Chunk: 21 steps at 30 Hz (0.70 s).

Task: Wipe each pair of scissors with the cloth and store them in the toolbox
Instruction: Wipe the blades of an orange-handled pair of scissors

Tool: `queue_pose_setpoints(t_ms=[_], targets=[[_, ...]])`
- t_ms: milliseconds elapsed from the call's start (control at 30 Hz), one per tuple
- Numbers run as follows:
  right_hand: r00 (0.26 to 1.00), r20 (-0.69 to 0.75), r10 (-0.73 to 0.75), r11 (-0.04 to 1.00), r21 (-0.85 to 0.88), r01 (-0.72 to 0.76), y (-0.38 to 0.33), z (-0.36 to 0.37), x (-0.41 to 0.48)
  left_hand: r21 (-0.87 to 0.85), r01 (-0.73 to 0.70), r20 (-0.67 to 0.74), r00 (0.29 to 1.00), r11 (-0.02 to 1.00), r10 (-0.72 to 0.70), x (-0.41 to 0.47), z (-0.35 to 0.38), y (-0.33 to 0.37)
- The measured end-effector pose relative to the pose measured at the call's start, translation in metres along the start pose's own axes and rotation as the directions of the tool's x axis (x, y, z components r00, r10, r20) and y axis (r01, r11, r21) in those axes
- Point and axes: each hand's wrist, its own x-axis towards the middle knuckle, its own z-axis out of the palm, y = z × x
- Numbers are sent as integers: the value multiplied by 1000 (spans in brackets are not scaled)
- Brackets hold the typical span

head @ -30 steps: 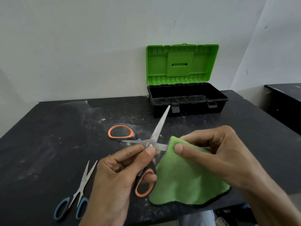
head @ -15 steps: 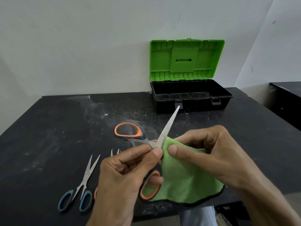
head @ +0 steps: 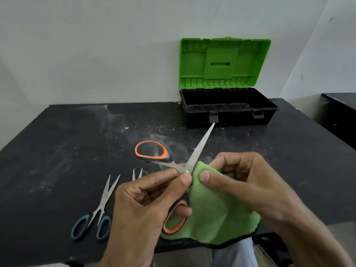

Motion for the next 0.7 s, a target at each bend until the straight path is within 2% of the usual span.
queue_pose_setpoints(t_ms=[100,200,300,400,500,700], targets=[[1000,14,22,998,-60,-21,-4,-11,-3,-79,97,-12,995,992,-98,2,-5,-4],[999,-32,34,994,-99,-37,-5,-16,-6,-138,156,-6,987,978,-158,4,-8,-5],[997,-67,-32,984,-179,20,-4,-8,-3,-150,163,-15,986,975,-167,5,-6,-5],[994,-33,-102,963,-253,90,-8,4,3,-161,148,-20,988,976,-153,6,-4,-1],[995,10,-95,950,-297,93,-15,2,9,-178,122,-57,989,977,-134,7,-10,3],[990,-7,-142,923,-363,129,-20,3,10,-206,140,-90,983,968,-161,7,-15,2]])
